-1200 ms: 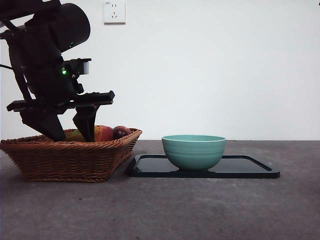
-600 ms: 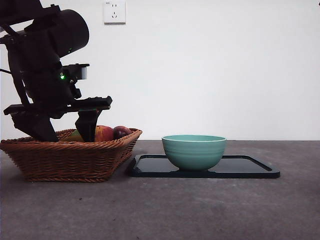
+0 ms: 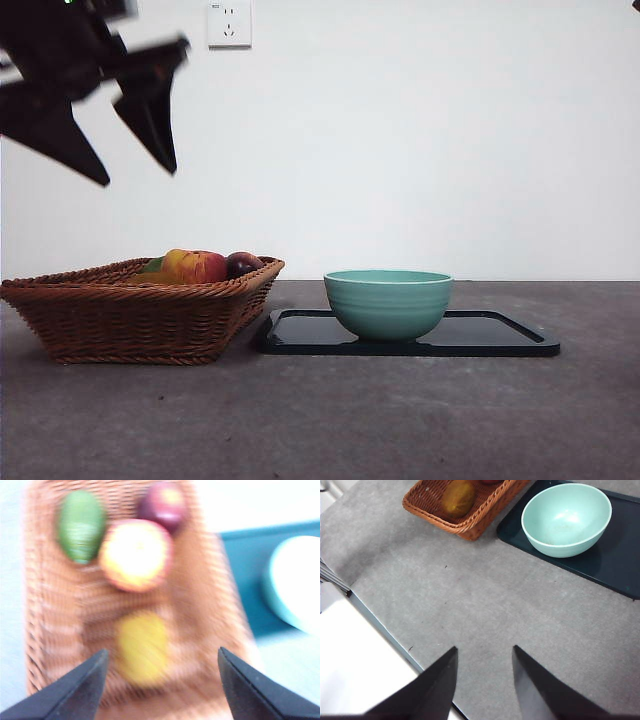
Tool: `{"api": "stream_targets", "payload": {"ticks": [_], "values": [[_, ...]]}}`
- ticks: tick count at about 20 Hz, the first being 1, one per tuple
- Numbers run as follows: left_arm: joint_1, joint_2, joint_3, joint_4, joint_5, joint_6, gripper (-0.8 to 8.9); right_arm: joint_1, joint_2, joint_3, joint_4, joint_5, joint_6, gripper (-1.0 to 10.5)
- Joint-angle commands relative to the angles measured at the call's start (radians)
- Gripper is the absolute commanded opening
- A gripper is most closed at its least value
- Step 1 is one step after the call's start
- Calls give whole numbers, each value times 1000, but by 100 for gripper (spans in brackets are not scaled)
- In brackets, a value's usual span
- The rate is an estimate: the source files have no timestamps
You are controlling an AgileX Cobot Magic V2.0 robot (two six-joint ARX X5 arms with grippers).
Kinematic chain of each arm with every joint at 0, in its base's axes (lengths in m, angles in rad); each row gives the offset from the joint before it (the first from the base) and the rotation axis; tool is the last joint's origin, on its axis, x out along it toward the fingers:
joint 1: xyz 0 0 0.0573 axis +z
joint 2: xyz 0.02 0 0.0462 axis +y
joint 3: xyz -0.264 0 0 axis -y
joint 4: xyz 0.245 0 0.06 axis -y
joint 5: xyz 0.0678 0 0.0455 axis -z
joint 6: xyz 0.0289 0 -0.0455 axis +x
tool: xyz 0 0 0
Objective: Pick up the wifruite, put it on the bowl, pick up the plate, put it on desk
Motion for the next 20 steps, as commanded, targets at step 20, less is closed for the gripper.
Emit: {"api": "stream_targets", "payload": {"ticks": [20], "values": [[-6,-306,11,-318,547,222,344,7,3,6,10,4,11,175]]}}
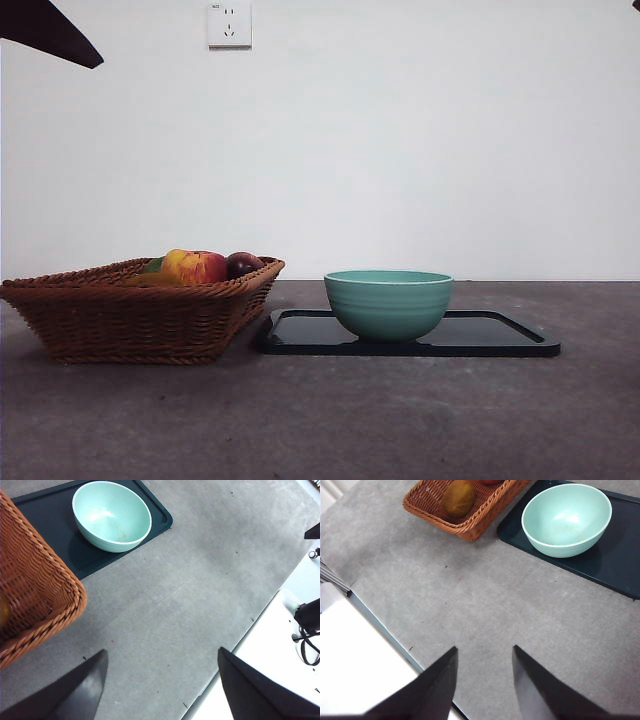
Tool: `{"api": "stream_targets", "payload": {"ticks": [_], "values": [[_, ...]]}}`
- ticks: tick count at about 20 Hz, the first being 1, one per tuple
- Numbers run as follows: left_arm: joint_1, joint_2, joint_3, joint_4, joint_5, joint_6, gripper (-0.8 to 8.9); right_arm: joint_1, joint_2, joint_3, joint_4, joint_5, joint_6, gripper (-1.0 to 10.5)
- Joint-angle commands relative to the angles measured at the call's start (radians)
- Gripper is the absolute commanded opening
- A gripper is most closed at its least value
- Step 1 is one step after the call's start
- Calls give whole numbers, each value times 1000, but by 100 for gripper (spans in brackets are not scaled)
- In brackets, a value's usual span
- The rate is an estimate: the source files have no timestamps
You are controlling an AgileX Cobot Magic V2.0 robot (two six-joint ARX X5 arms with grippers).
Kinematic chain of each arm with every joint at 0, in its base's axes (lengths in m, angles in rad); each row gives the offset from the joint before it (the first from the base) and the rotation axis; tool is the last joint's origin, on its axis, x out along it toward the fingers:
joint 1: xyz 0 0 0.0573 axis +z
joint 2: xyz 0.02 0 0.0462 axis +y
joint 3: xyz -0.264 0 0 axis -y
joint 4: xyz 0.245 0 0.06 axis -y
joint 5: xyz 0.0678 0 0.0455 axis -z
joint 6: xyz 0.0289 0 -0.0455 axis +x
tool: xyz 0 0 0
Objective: Pick up the wifruite, put it on the bowl, pick up the plate, put it on desk
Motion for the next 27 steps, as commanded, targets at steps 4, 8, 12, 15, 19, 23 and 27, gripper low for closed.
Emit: {"api": "stream_targets", "payload": {"ticks": [4,8,12,15,19,23,27], "values": [[-5,5,11,7,6,17,344,7,3,6,10,4,27,175],[-5,5,11,7,6,16,344,5,20,13,88,55,176,195],[-5,5,11,7,6,16,344,1,154,97,155,157,207,301],[-5,5,11,7,6,16,344,-20,315,190,187,187,178,301],[-5,5,11,7,6,16,344,-69,562,329,190,183,126,302],[-5,5,11,7,6,17,344,-107,768,444,191,183,79,302],[-5,5,11,7,6,16,344,-122,929,501,238,179,61,302]]}}
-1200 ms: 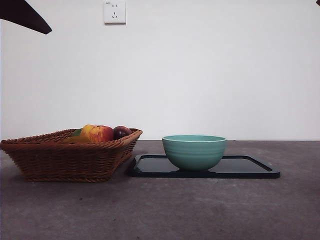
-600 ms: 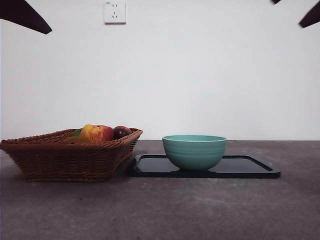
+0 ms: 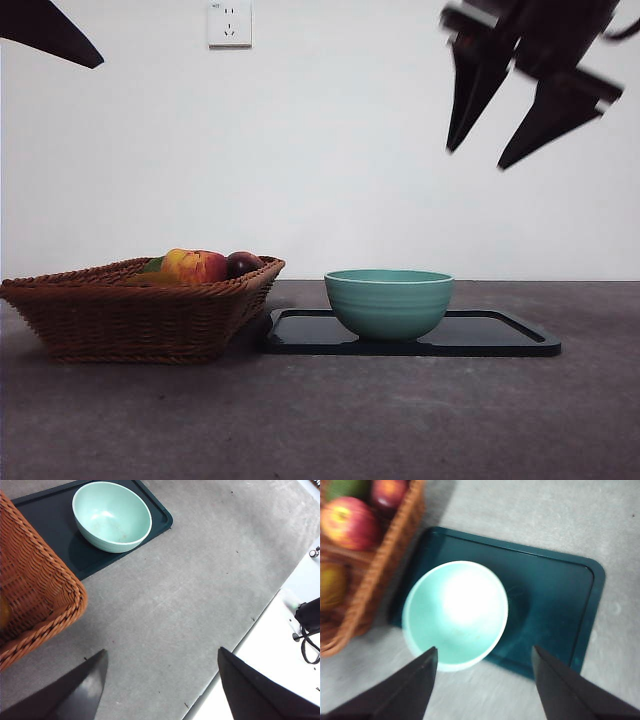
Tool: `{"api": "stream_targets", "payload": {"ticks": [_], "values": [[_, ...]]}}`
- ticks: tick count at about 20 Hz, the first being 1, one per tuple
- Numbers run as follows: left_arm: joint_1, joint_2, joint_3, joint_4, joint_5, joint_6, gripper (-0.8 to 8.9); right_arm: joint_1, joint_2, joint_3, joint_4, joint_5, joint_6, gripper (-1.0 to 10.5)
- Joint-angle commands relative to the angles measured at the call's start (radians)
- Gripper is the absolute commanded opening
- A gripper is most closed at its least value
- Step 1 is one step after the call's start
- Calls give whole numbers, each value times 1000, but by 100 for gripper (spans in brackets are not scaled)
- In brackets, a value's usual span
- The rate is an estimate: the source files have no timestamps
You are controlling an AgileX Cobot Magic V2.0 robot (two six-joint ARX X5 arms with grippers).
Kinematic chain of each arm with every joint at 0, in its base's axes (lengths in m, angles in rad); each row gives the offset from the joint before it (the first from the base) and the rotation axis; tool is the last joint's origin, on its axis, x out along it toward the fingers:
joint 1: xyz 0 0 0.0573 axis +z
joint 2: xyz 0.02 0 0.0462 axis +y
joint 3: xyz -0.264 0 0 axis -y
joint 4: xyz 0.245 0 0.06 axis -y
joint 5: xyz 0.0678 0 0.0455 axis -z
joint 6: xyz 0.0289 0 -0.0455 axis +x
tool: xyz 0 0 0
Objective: Pick up the wifruite, put it on the bowl, pick up the plate, put it on desk
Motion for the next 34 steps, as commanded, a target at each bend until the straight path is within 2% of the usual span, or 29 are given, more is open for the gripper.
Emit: {"api": "stream_targets", "payload": {"ticks": [1,13,20,22,25,29,34], "values": [[-5,5,11,7,6,10,344,3,81,23,54,-3,-18,302],[-5,5,11,7,6,10,344,8,357,22,191,-2,-17,296],[-5,5,11,6,5,10,344,8,384,22,246,-2,-17,9],[-5,5,11,7,6,10,344,8,381,23,257,-2,-17,9],[-5,5,11,6,5,10,344,8,338,25,259,-2,-17,9],[-5,5,11,6,6,10,344,8,192,27,229,-3,-17,9],[-5,5,11,6,6,10,344,35,-24,27,17,-3,-62,9]]}}
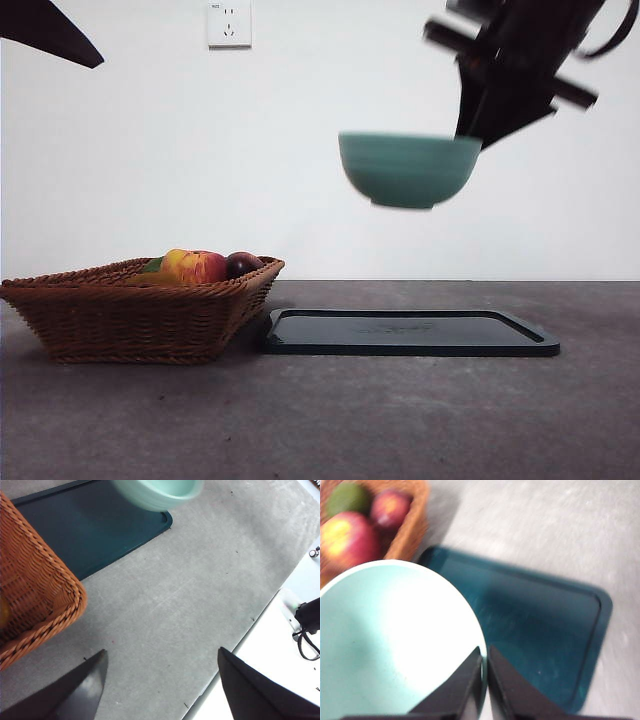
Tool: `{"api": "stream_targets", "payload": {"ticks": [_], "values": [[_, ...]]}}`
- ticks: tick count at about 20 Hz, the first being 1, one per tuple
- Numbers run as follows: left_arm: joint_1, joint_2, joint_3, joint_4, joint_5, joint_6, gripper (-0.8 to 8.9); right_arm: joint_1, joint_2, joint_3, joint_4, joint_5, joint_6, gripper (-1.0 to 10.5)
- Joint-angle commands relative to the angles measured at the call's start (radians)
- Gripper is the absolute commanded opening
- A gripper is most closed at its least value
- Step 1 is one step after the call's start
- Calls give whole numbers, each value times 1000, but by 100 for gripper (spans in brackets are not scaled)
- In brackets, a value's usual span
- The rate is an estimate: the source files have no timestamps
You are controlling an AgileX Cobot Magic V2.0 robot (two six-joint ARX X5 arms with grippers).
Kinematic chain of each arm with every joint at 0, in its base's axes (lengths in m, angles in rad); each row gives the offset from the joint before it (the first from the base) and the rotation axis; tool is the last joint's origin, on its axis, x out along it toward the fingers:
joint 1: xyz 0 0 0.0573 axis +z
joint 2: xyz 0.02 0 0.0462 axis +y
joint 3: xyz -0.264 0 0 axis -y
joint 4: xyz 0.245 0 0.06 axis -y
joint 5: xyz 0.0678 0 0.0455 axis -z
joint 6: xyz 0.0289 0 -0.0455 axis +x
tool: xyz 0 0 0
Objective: Pick up the wifruite, put it on the bowl, pick up the plate, put it on desk
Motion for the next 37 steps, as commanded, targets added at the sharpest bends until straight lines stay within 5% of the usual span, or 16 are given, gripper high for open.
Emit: {"api": "stream_targets", "payload": {"ticks": [1,11,20,31,37], "values": [[-5,5,11,6,6,13,344,30,-67,18,-83,0,-43,9],[-5,5,11,3,6,13,344,195,-312,-323,-23,23,1,9],[-5,5,11,-1,5,13,344,313,-196,-488,173,108,59,9],[-5,5,11,-2,5,13,344,317,-74,-488,226,107,62,11],[-5,5,11,-1,5,13,344,317,-90,-485,225,113,78,265]]}}
